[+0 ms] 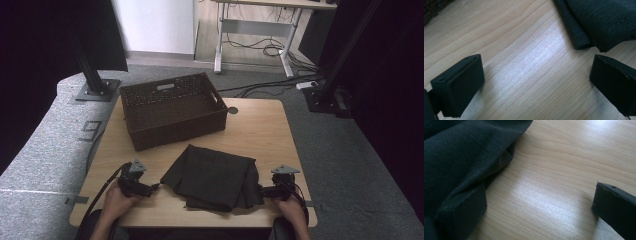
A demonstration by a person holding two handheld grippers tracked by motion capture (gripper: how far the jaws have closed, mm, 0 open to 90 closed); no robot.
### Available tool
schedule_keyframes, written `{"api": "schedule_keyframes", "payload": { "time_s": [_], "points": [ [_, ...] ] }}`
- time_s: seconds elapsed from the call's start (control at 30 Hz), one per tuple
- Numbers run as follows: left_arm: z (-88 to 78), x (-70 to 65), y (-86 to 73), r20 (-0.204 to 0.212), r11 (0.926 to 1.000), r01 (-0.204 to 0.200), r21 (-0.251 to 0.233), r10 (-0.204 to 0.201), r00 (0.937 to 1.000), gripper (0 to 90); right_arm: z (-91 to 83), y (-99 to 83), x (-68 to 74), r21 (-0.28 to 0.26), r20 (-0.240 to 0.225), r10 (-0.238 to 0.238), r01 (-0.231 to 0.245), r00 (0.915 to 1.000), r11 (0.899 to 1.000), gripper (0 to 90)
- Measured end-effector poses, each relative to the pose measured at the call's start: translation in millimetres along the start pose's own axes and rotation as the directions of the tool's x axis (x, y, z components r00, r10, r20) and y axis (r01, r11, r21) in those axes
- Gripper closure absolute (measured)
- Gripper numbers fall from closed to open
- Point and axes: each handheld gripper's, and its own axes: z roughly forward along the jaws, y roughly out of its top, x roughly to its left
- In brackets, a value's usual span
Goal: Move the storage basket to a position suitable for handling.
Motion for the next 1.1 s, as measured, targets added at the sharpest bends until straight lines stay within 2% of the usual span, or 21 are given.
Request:
{"api": "schedule_keyframes", "payload": {
  "time_s": [0.1,0.47,0.7,0.87,0.97,1.1],
  "points": [
    [-0.5,-1.3,-0.7,-0.010,0.9999,0.012,-0.001,-0.012,0.9999,0.0,-0.2,-0.3,-0.4,-0.002,-0.003,-0.003,0.003,1.0000,1.000,0.0],
    [-0.7,2.3,-0.6,-0.008,0.9999,0.012,-0.003,-0.012,0.9999,0.2,-1.7,-1.6,-3.2,0.000,-0.001,-0.001,0.001,1.0000,1.000,0.0],
    [-3.9,5.2,-0.2,-0.060,0.9970,0.073,0.028,-0.071,0.9957,0.0,-2.7,-0.8,-3.1,0.015,-0.003,0.001,-0.001,1.0000,1.000,0.0],
    [-6.2,3.4,3.2,-0.030,0.9972,0.066,0.037,-0.065,0.9975,3.1,-5.0,-0.1,-3.6,0.032,-0.004,-0.002,0.002,1.0000,0.999,1.1],
    [-10.1,1.2,6.9,-0.002,0.9981,0.060,0.016,-0.060,0.9982,3.9,-7.5,0.7,-4.9,0.042,0.003,-0.009,0.009,1.0000,0.999,1.9],
    [-14.2,2.4,18.6,0.007,0.9989,0.045,-0.015,-0.045,0.9990,6.3,-14.2,5.4,-7.7,0.029,0.011,0.007,-0.007,0.9999,1.000,3.2]
  ]
}}
